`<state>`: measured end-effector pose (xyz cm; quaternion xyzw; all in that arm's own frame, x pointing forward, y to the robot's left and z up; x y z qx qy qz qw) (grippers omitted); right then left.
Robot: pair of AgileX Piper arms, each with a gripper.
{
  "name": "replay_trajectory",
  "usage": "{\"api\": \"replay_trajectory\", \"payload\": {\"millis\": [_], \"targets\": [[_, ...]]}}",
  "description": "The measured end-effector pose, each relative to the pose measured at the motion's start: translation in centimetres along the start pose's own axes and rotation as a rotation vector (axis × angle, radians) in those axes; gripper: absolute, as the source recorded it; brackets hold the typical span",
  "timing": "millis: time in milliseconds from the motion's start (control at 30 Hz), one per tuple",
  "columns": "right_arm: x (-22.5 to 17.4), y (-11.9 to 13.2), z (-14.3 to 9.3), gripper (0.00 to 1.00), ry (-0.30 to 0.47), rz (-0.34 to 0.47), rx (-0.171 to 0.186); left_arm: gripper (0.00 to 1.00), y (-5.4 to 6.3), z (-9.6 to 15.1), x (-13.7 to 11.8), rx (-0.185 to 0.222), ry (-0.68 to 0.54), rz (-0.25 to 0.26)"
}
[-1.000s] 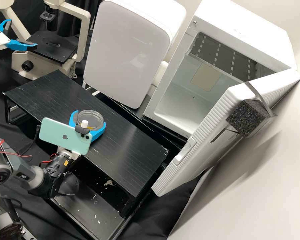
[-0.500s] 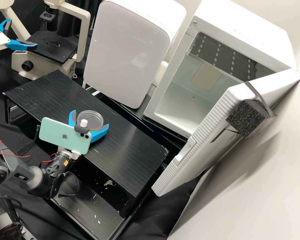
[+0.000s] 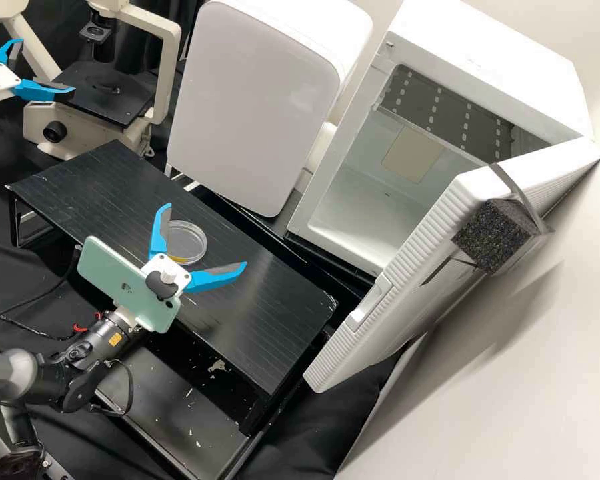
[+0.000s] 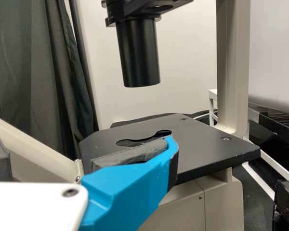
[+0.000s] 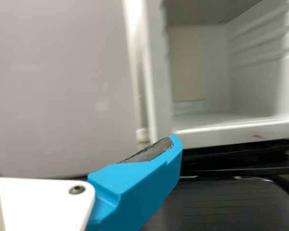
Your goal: Take the petri dish out of the incubator
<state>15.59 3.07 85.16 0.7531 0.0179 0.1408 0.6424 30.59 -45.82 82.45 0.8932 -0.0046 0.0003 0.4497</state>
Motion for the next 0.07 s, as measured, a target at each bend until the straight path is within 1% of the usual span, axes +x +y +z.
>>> {"api": "replay_trajectory", "payload": {"millis": [67], "targets": [[-0.16,0.14,0.07,1.00,-0.012,0.030,0.018,1.00,0.00,0.00,0.00,0.000,0.000,0.000]]}}
